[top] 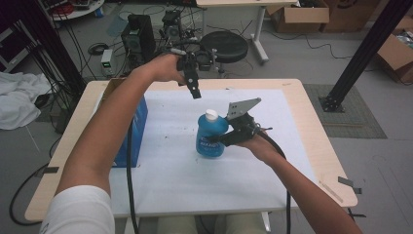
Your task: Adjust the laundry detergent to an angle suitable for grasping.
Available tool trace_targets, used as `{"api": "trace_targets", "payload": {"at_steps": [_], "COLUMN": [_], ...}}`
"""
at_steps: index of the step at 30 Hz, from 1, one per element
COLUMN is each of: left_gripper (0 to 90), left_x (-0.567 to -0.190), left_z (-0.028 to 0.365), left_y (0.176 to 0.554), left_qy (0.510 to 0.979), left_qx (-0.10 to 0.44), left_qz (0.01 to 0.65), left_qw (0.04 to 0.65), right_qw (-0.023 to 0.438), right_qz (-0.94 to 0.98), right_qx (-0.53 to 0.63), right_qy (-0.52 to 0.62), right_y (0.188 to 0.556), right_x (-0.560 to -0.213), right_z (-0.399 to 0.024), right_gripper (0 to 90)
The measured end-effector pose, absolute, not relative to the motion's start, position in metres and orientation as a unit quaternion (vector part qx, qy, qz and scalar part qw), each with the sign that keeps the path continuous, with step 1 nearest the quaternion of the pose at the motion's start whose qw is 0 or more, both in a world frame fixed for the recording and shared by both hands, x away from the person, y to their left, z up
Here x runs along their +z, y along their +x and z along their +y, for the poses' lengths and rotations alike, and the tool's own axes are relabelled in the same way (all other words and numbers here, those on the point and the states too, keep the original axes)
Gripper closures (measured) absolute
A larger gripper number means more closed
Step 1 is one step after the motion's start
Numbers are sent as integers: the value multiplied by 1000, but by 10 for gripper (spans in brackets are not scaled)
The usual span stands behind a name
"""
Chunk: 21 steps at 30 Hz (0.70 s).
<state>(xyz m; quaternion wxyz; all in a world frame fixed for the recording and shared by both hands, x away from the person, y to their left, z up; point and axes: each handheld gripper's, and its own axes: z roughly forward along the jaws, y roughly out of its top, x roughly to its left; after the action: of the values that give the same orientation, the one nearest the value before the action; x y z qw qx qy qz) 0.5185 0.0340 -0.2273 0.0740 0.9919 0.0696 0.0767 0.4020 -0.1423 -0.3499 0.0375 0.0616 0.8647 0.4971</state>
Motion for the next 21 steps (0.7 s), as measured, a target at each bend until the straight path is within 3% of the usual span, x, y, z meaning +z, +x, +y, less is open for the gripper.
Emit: {"api": "trace_targets", "payload": {"at_steps": [21], "left_gripper": [220], "left_x": [-226], "left_z": [35], "left_y": [516], "left_qy": [991], "left_qx": [79], "left_qz": [70], "left_qw": [77], "right_qw": [-38], "right_qz": [873], "right_qx": [486], "right_qy": [-25], "right_y": [387], "right_x": [-357], "right_z": [-134], "right_gripper": [439]}}
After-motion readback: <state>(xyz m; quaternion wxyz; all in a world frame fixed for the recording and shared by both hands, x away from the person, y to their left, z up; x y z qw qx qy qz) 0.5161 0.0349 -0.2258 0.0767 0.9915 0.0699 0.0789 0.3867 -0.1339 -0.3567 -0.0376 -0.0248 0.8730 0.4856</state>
